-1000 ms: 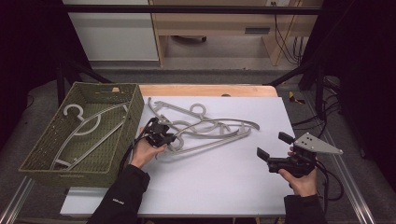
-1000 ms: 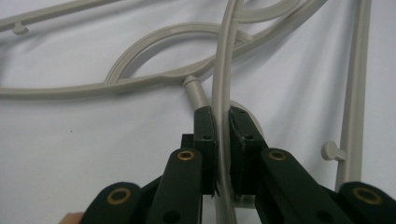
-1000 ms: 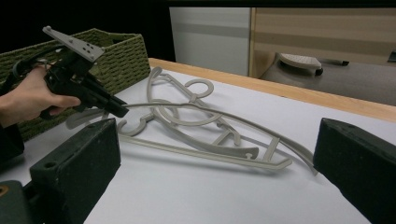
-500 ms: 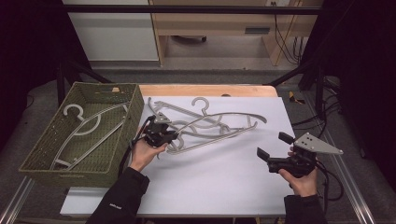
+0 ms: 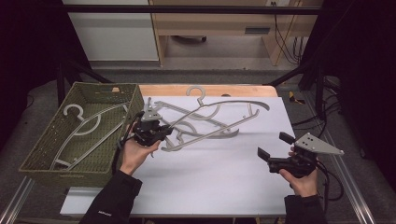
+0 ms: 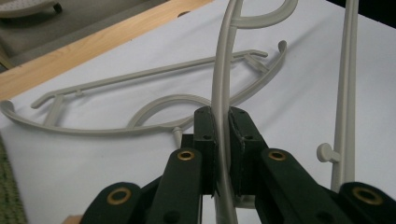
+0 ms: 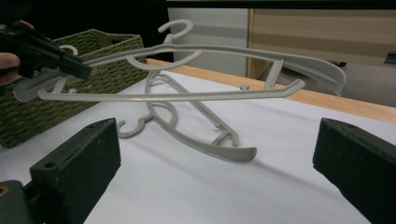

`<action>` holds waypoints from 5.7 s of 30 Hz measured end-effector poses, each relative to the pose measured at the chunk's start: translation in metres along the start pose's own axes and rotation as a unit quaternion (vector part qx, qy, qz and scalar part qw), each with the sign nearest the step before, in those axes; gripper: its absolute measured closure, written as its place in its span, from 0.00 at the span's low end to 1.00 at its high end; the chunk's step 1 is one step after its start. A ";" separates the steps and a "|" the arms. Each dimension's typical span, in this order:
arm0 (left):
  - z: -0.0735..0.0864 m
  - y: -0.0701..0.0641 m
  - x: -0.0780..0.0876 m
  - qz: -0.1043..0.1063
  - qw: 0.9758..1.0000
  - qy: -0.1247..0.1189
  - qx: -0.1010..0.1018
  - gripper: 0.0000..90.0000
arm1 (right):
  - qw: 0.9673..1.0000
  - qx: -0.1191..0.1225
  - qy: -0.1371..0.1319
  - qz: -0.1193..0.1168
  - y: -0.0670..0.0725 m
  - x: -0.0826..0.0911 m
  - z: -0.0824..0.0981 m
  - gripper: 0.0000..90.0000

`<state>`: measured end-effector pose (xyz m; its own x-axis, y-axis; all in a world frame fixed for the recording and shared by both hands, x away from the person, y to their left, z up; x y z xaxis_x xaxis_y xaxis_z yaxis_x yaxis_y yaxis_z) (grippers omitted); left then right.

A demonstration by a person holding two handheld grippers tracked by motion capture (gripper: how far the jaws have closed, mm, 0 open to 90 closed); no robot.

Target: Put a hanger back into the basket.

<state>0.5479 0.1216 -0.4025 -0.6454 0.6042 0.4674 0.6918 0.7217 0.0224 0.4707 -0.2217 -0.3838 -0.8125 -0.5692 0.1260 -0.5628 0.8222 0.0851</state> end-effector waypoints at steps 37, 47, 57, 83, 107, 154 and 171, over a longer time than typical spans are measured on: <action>0.005 0.073 0.112 -0.076 0.996 -0.042 0.021 0.92 | 1.000 0.004 0.006 0.007 -0.001 -0.002 0.004 0.01; 0.013 0.102 0.135 -0.105 0.993 -0.039 0.026 0.92 | 1.000 0.004 0.009 0.009 -0.001 -0.003 0.005 0.01; 0.026 0.137 0.157 -0.136 0.990 -0.032 0.034 0.92 | 1.000 0.003 0.010 0.010 -0.001 -0.003 0.005 0.01; 0.081 0.211 0.201 -0.196 0.977 -0.016 0.082 0.92 | 1.000 0.003 0.020 0.012 -0.002 -0.008 0.010 0.01; 0.122 0.243 0.235 -0.242 0.965 0.012 0.104 0.92 | 1.000 0.002 0.023 0.013 -0.003 -0.009 0.012 0.01; 0.141 0.217 0.208 -0.223 0.968 0.084 0.077 0.74 | 1.000 0.003 0.019 0.011 -0.002 -0.006 0.010 0.01; 0.086 0.165 0.183 -0.166 0.983 -0.051 0.066 0.44 | 1.000 0.004 0.015 0.011 -0.002 -0.005 0.008 0.01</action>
<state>0.5161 0.3800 -0.3893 -0.8623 0.3540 0.3622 0.3939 0.9183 0.0402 0.4746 -0.2202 -0.3928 -0.8193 -0.5513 0.1575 -0.5469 0.8339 0.0742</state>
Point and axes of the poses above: each handheld gripper's, and its own axes: x roughly backward along the jaws, z roughly out of its underside, y roughly to its left, the point moved 8 cm from there along -x, roughly forward along the jaws, and after that the axes turned 9 degrees about -y, right-handed, at the moved point
